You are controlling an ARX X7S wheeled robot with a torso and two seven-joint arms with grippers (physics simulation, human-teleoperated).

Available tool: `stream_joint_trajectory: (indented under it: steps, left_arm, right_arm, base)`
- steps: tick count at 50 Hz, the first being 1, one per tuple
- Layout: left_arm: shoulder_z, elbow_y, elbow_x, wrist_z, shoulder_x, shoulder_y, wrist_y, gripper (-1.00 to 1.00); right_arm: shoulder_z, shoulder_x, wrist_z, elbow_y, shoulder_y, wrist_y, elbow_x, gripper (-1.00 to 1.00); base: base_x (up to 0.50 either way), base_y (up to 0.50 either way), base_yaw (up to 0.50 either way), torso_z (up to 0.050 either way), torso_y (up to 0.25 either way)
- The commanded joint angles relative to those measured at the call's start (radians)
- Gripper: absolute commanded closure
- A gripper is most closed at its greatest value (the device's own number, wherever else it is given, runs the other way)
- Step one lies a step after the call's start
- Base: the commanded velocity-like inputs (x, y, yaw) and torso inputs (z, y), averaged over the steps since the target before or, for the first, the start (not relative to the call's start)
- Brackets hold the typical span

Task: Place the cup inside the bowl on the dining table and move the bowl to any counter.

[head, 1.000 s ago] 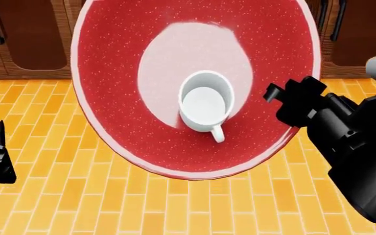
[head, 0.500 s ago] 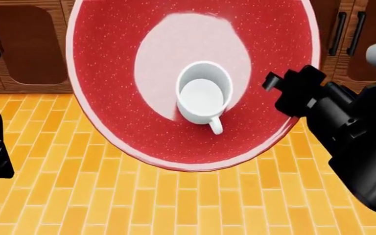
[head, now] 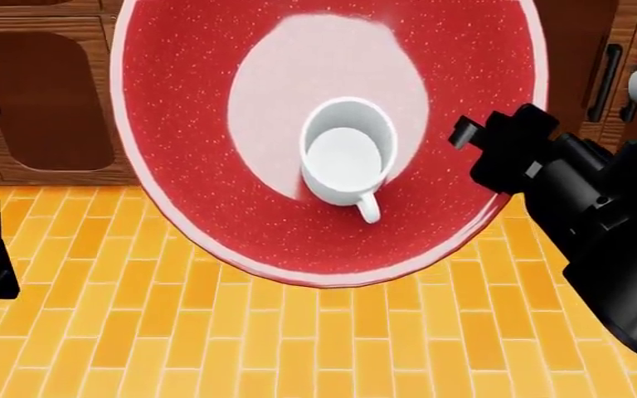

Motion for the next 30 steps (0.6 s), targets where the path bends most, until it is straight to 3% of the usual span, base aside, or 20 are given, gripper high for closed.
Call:
stream_joint_trajectory:
  steps: [1, 30]
  left_arm:
    - [0.018, 0.002, 0.01, 0.01, 0.005, -0.02, 0.001, -1.0]
    - [0.017, -0.017, 0.014, 0.011, 0.004, 0.006, 0.034, -1.0]
  right_arm:
    - [0.022, 0.0, -0.002, -0.022, 0.003, 0.003, 0.006, 1.0]
    - [0.017, 0.002, -0.001, -0.023, -0.006, -0.003, 0.006, 1.0]
  base:
    - [0.5, 0.14, 0.0, 0.0, 0.0]
    - [0.5, 0.14, 0.0, 0.0, 0.001]
